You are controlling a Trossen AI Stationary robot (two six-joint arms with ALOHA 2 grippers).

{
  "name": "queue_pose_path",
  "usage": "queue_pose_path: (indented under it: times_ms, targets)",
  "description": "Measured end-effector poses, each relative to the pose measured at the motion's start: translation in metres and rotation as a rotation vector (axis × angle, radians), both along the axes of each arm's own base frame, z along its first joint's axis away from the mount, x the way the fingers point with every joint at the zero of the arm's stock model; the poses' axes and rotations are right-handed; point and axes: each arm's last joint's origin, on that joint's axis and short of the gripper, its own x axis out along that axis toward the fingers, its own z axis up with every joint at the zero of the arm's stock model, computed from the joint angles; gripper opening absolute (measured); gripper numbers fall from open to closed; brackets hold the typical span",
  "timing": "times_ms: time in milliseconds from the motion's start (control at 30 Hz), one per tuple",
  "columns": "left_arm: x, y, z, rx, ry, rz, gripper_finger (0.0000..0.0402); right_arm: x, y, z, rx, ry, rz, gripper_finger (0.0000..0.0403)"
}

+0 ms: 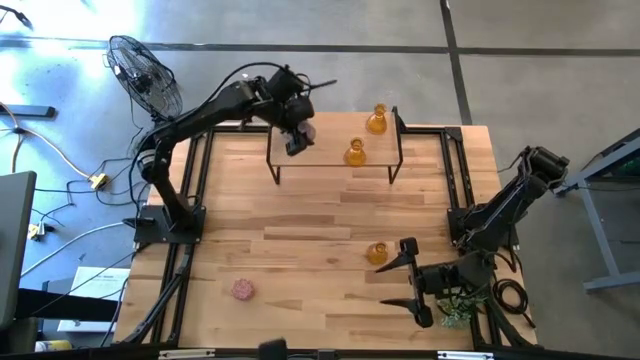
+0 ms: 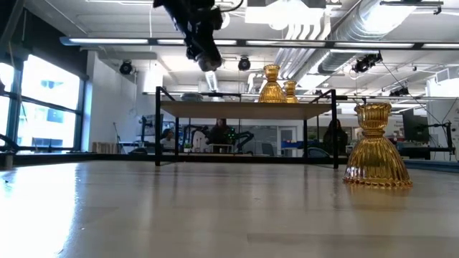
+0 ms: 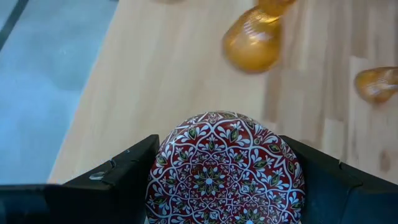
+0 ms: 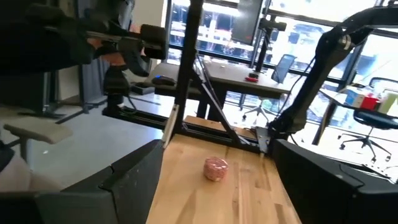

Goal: Pick & Place candle stick holders
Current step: Put the red patterned candle on the shelf

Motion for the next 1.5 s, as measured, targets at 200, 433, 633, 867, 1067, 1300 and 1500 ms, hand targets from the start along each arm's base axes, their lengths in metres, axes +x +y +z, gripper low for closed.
queue_pose_path:
  times_ms: [200, 433, 633, 867, 1067, 1300, 1500]
  targets:
    - [0.003, 0.035, -0.005, -0.034, -0.02, 0.061, 0.0285, 0.007, -0.008, -0.003, -0.026, 0.025, -0.039, 0.0302]
    - [0.025, 0.045, 0.007, 0.017, -0.063, 0.029, 0.0285, 0.016, -0.018, -0.007, -0.054, 0.058, -0.087, 0.0302]
    - [0.028, 0.056, 0.014, 0.023, 0.036, 0.091, 0.0285, 0.019, -0.021, -0.009, -0.063, 0.069, -0.104, 0.0302]
    - [0.031, 0.075, 0.001, -0.044, 0.105, 0.121, 0.0285, 0.018, -0.021, -0.011, -0.077, 0.083, -0.103, 0.0302]
    - [0.03, 0.088, -0.014, -0.114, 0.12, 0.139, 0.0285, 0.018, -0.021, -0.013, -0.069, 0.103, -0.104, 0.0302]
    - [0.037, 0.089, -0.017, -0.105, 0.098, 0.129, 0.0285, 0.018, -0.022, -0.014, -0.078, 0.111, -0.112, 0.0302]
    - [0.046, 0.093, -0.034, -0.129, 0.139, 0.125, 0.0285, 0.018, -0.022, -0.014, -0.081, 0.115, -0.112, 0.0302]
